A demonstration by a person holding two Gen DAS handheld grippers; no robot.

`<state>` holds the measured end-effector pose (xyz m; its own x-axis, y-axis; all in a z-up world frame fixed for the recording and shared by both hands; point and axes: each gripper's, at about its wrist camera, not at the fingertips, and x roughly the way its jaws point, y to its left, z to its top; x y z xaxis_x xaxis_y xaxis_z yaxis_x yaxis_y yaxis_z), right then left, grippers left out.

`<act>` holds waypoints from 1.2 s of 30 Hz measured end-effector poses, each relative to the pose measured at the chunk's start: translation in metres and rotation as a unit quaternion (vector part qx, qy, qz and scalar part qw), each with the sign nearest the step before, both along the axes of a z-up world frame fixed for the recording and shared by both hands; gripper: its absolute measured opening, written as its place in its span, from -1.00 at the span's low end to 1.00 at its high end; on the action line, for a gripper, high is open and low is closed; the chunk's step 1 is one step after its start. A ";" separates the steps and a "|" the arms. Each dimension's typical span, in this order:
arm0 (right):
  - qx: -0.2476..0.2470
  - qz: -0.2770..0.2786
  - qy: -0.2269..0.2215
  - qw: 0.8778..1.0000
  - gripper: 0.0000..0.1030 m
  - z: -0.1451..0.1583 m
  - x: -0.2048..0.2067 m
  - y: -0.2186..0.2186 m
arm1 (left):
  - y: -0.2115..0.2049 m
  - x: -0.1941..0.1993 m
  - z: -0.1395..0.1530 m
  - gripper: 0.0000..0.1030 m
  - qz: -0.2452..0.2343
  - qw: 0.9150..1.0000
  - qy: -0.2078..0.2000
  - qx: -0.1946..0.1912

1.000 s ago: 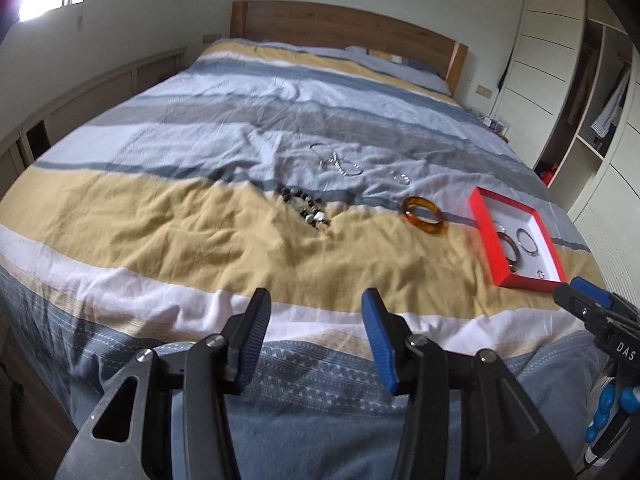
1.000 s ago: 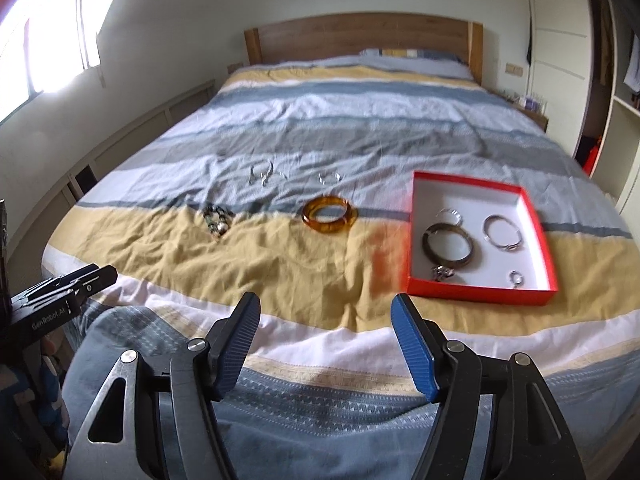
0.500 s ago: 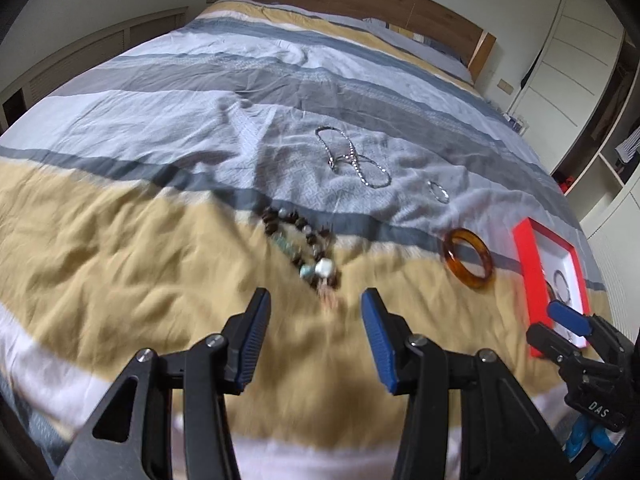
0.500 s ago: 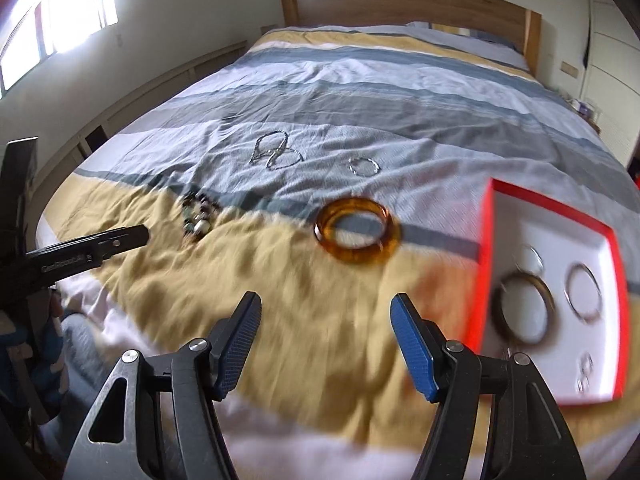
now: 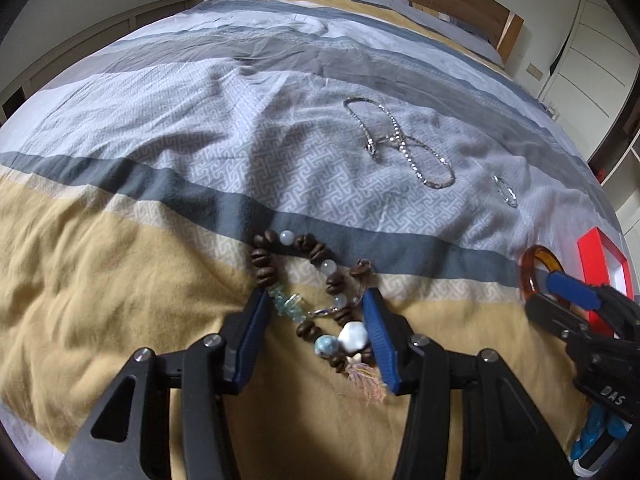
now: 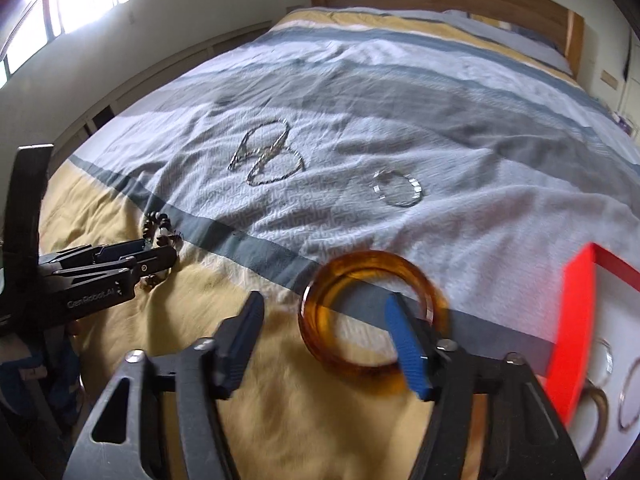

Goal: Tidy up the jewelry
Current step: 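Grasp the dark wooden bead bracelet with the left tool while the right tool grasps the amber bangle, then carry the bead bracelet with the left tool into the red box while the right tool carries the amber bangle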

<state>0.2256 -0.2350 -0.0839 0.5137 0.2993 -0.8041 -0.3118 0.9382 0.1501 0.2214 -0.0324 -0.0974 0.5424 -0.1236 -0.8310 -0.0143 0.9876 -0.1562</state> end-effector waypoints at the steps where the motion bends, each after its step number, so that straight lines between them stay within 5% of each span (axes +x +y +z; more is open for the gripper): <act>1: 0.000 0.002 0.004 1.000 -0.03 -0.004 0.002 0.002 | 0.001 0.000 -0.001 -0.08 0.001 1.000 -0.001 -0.003; 11: 0.033 -0.002 0.007 0.999 -0.19 -0.024 0.016 0.007 | 0.002 0.008 -0.008 -0.15 -0.005 1.000 -0.014 -0.018; 14: 0.054 -0.011 0.005 0.998 -0.49 -0.026 0.019 0.003 | 0.006 0.008 -0.005 -0.60 0.000 1.000 -0.019 -0.022; 16: 0.070 -0.011 0.004 0.997 -0.73 -0.025 0.018 0.001 | 0.007 0.007 -0.002 -0.73 -0.002 0.999 -0.024 -0.025; 18: 0.078 -0.012 0.001 0.997 -0.75 -0.023 0.016 0.001 | 0.005 0.005 0.001 -0.82 -0.006 0.999 -0.026 -0.022; 27: 0.123 -0.024 -0.008 0.992 -0.81 0.002 -0.016 -0.001 | 0.000 -0.022 0.033 -0.85 -0.026 0.998 -0.046 -0.026; 36: 0.136 -0.040 -0.046 0.989 -0.82 0.058 -0.075 -0.010 | -0.008 -0.080 0.083 -0.85 -0.053 0.995 -0.073 -0.030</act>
